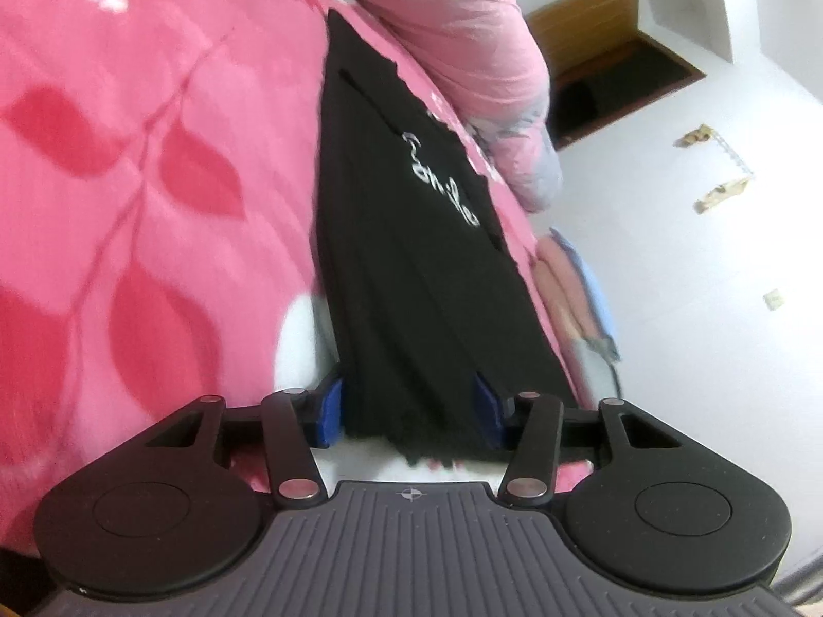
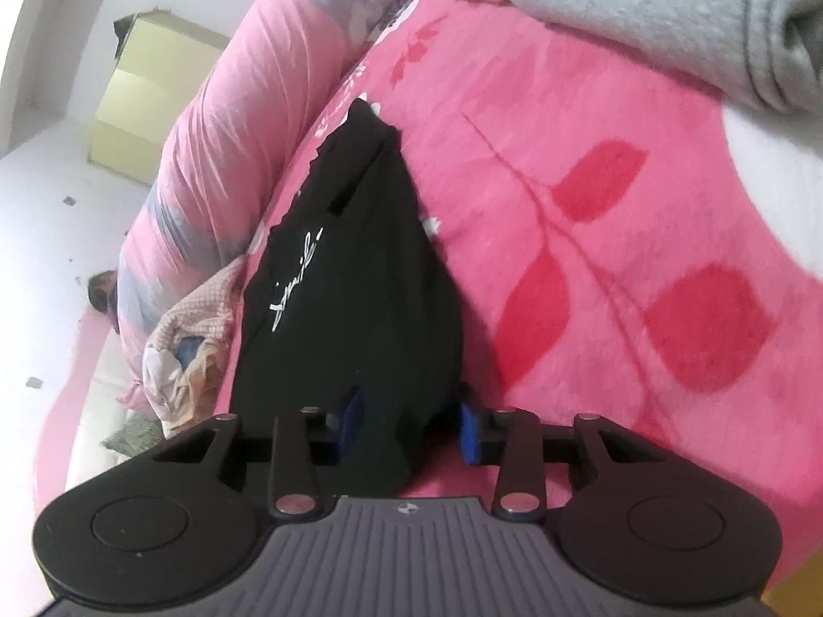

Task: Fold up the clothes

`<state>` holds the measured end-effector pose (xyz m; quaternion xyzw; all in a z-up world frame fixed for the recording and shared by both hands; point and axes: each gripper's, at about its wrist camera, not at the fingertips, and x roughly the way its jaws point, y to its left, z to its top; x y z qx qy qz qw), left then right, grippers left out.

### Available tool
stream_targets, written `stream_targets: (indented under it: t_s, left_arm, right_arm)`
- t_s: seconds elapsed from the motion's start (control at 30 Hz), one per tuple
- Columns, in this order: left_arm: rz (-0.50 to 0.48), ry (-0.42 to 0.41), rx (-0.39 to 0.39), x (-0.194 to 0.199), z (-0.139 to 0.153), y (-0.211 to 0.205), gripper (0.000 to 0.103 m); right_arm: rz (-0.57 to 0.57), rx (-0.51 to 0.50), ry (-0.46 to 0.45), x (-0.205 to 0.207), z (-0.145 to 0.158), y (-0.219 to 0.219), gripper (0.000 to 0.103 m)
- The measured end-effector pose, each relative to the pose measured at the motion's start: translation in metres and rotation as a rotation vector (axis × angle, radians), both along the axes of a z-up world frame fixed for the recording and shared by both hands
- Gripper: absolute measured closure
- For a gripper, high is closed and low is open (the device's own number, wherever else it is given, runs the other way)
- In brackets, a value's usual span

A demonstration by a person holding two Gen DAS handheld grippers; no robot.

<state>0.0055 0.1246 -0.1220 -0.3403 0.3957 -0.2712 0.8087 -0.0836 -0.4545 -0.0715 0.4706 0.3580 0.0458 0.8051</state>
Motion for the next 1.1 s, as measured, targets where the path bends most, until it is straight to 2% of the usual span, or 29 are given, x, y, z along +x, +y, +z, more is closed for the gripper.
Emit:
stream_targets:
  t_s: [0.07,0.17,0.23,0.43,0.5,0.57,0.7,0.73,0.87,1.03,1.1]
  left_arm:
    - [-0.005,0.004,0.0,-0.001,-0.001,-0.001,0.062]
    - [-0.011,0.009,0.0,-0.002,-0.003,-0.002,0.063]
    - [-0.016,0.013,0.0,-0.003,-0.004,-0.003,0.065]
    - [0.024,0.0,0.067,-0.007,0.0,-0.012,0.066]
    - [0.031,-0.007,0.121,-0.009,0.005,-0.019,0.066]
    - [0.038,-0.013,0.177,-0.01,0.009,-0.026,0.071]
    - [0.062,-0.022,0.29,-0.014,0.018,-0.038,0.089]
    - [0.068,-0.024,0.318,-0.015,0.02,-0.041,0.091]
    - [0.092,-0.032,0.43,-0.019,0.03,-0.054,0.095]
    - [0.089,-0.043,0.527,-0.02,0.037,-0.069,0.096]
    - [0.096,-0.042,0.549,-0.02,0.04,-0.072,0.097]
  right_arm:
    - [-0.008,0.018,-0.004,-0.003,-0.002,0.001,0.072]
    - [-0.018,0.037,-0.007,-0.001,-0.005,0.001,0.076]
    - [-0.024,0.05,-0.007,0.001,-0.008,0.001,0.077]
    - [-0.031,0.046,-0.009,0.003,-0.011,0.005,0.08]
    - [-0.029,0.027,-0.008,0.003,-0.011,0.007,0.083]
    - [-0.028,0.011,-0.008,0.003,-0.011,0.008,0.085]
    - [-0.025,-0.026,-0.012,0.004,-0.01,0.014,0.09]
    - [-0.022,-0.037,-0.015,0.004,-0.01,0.015,0.09]
    - [-0.007,-0.082,-0.024,0.004,-0.005,0.022,0.09]
    - [0.003,-0.146,-0.035,0.006,0.001,0.03,0.091]
    - [-0.005,-0.171,-0.047,0.005,0.004,0.034,0.098]
